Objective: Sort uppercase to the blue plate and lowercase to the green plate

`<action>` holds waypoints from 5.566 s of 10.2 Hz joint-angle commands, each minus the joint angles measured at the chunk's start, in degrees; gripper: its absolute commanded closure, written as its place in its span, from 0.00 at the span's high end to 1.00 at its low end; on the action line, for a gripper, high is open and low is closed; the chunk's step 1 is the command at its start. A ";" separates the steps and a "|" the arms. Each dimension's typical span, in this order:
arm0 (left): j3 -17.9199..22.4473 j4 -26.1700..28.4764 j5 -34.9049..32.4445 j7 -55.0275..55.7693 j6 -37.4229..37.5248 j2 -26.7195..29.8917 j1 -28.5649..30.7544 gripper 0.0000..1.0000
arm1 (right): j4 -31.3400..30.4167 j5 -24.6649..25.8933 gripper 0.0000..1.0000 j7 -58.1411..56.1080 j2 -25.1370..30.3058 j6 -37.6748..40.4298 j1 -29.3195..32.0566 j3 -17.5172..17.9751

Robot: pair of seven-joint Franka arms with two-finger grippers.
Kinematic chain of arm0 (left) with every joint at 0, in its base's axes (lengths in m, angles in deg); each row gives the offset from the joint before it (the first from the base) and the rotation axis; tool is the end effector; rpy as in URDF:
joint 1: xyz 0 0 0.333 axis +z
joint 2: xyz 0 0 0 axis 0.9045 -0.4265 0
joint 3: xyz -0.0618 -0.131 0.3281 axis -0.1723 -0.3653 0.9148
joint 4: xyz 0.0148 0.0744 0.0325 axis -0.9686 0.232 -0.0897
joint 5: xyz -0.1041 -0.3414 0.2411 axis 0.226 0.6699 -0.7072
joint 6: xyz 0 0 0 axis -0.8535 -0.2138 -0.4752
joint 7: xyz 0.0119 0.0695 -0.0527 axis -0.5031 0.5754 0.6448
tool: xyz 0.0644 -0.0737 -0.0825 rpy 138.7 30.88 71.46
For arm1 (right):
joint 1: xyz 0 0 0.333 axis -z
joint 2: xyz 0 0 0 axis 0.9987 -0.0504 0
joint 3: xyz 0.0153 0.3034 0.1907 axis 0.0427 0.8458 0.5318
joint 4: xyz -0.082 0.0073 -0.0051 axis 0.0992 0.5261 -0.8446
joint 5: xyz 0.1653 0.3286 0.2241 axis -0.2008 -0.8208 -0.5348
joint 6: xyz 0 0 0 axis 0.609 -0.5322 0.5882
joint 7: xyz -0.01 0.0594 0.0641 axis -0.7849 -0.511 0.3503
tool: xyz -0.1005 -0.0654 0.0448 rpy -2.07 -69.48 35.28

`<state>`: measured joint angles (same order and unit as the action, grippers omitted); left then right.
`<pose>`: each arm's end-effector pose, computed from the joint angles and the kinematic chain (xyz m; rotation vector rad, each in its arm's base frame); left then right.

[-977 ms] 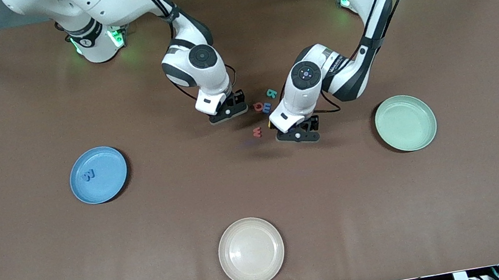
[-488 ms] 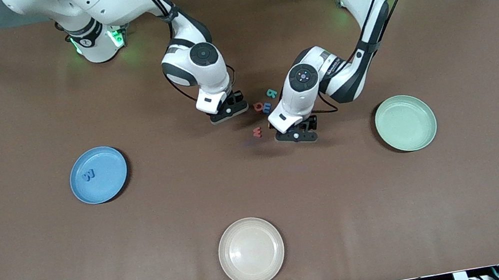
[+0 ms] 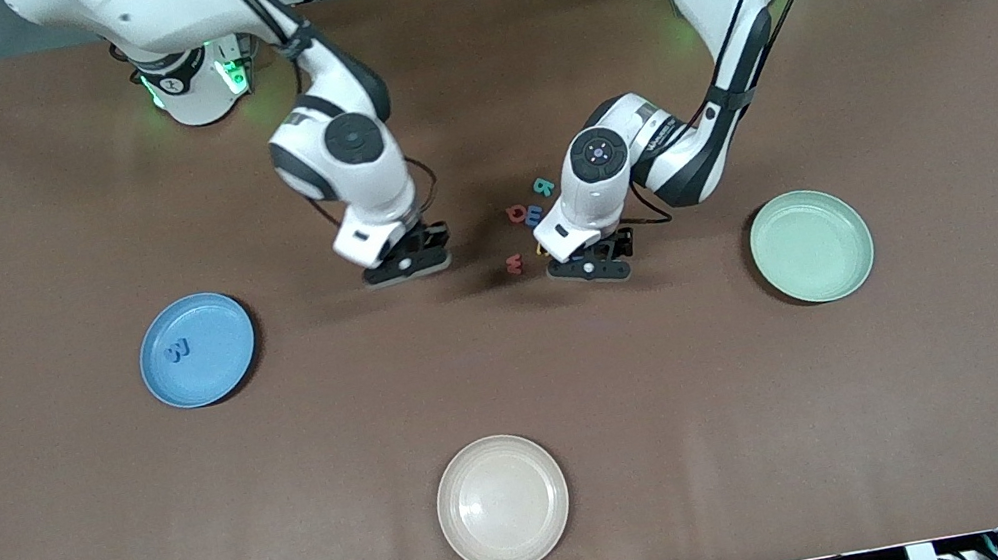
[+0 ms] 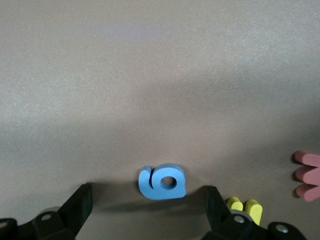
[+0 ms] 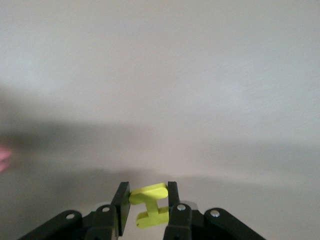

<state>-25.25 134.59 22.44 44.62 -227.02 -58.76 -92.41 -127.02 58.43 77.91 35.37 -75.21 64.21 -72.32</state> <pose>0.5025 -0.4221 0.1448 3.1073 -0.3583 0.0134 0.5182 0.3760 0.2417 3.1130 0.1778 0.1272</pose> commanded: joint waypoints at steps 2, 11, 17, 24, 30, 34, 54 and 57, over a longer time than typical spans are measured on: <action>0.20 -0.01 -2.08 2.11 -0.73 0.22 -0.38 0.96 | -1.00 -5.92 0.00 -20.12 5.70 8.03 14.68 0.64; 0.11 -1.07 -5.42 1.76 -0.20 -0.04 -0.91 0.89 | -2.31 -13.39 0.99 -49.54 2.46 8.32 23.95 -10.00; 0.11 -1.07 -6.65 1.76 -0.03 -0.30 -0.99 0.79 | 9.00 -13.39 1.00 -49.28 8.16 25.70 21.85 -10.70; 0.11 -1.16 -8.32 1.50 -0.03 -0.48 -0.91 0.54 | 10.87 -17.88 1.00 -49.45 12.56 27.22 20.09 -10.70; 0.20 -1.24 -8.32 -0.96 -0.02 -0.30 -0.82 0.34 | 17.80 -18.83 1.00 -38.14 12.74 32.23 14.91 -10.70; 0.29 -1.16 -8.32 -6.73 4.87 2.67 2.33 0.25 | 20.01 -22.71 1.00 -30.23 12.74 32.40 11.49 -10.70; 1.78 5.17 2.31 -43.33 15.44 11.74 33.02 0.59 | 15.62 -1.97 0.88 -14.97 -12.22 -3.02 -29.48 -9.65; 1.78 4.73 2.40 -42.89 15.53 12.18 33.02 0.74 | 13.95 -1.88 0.84 -21.39 -12.48 -3.63 -29.57 -9.65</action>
<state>-23.42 139.07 23.57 1.38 -211.27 -47.68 -59.62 -111.81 55.50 59.20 22.65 -77.78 34.83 -81.84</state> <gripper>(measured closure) 0.335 0.128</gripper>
